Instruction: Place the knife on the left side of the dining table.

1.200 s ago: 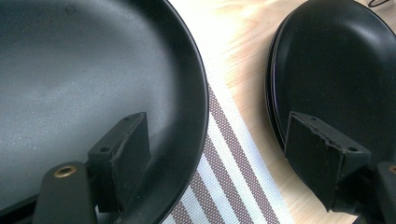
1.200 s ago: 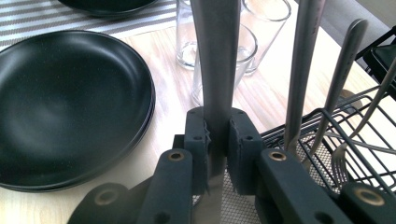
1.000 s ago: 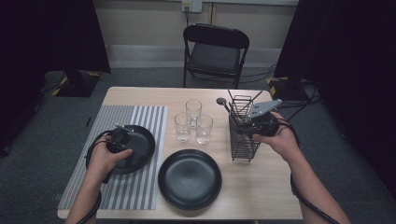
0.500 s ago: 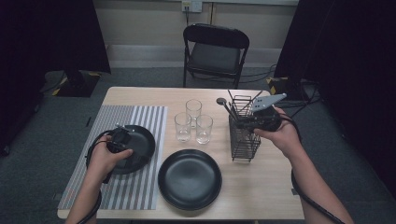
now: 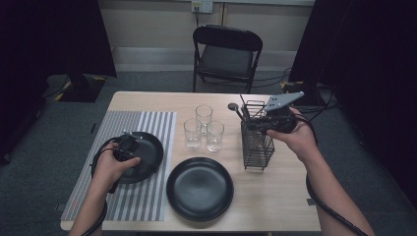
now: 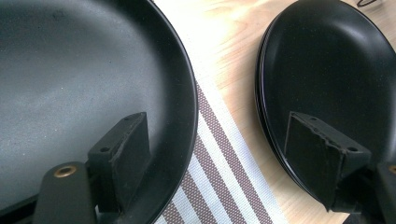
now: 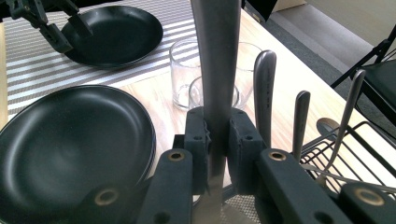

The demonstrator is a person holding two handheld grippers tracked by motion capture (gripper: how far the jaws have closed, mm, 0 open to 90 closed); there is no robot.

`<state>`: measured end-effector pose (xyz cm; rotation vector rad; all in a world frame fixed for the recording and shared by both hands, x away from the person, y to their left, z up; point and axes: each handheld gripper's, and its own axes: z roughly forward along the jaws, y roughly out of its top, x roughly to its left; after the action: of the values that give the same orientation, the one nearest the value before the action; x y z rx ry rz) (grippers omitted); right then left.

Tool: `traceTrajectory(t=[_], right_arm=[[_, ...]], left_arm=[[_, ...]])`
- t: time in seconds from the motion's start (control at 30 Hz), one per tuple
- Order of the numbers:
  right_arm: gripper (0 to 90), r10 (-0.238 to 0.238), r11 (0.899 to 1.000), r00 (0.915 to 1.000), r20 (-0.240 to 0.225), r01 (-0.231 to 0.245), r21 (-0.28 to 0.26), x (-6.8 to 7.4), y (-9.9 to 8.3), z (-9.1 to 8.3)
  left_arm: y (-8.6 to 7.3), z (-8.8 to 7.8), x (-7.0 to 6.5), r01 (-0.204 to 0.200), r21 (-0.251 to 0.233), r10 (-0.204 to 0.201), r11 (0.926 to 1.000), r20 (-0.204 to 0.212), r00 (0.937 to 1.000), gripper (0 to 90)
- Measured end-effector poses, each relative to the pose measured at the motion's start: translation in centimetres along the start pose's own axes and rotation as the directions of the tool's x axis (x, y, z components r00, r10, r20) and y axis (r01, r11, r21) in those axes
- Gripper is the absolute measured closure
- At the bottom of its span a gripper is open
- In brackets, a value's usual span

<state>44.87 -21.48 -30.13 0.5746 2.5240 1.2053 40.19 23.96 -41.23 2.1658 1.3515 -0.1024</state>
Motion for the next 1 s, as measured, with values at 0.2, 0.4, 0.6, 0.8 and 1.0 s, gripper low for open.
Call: traceTrajectory(t=[0.2, 0.4, 0.6, 0.8, 1.0], right_arm=[[80.5, 0.006, 1.000, 1.0000, -0.002, -0.006, -0.012, 0.0, 0.7, -0.4], [80.5, 0.011, 1.000, 0.9999, 0.001, -0.011, -0.019, 0.0, 1.5, -0.8], [80.5, 0.013, 0.999, 0.9999, 0.004, -0.012, -0.031, 0.1, 2.3, -1.1], [80.5, 0.016, 0.999, 0.9999, 0.002, -0.016, -0.043, 0.2, 2.9, -1.3], [80.5, 0.018, 0.998, 0.9998, 0.002, -0.018, -0.054, 0.3, 3.8, -1.5]], left_arm=[[0.0, 0.0, -0.1, -0.001, -0.001, 0.001, 1.0000, -0.002, 1.0000, 21.7], [0.0, 0.0, -0.2, 0.002, -0.005, -0.002, 1.0000, -0.001, 1.0000, 21.7], [0.1, -0.1, -0.3, -0.007, -0.002, 0.007, 1.0000, 0.000, 1.0000, 21.7], [0.1, -0.2, -0.3, -0.008, -0.003, 0.008, 1.0000, 0.000, 1.0000, 21.7], [0.1, -0.2, -0.3, -0.011, -0.005, 0.011, 0.9999, -0.002, 0.9999, 21.7]])
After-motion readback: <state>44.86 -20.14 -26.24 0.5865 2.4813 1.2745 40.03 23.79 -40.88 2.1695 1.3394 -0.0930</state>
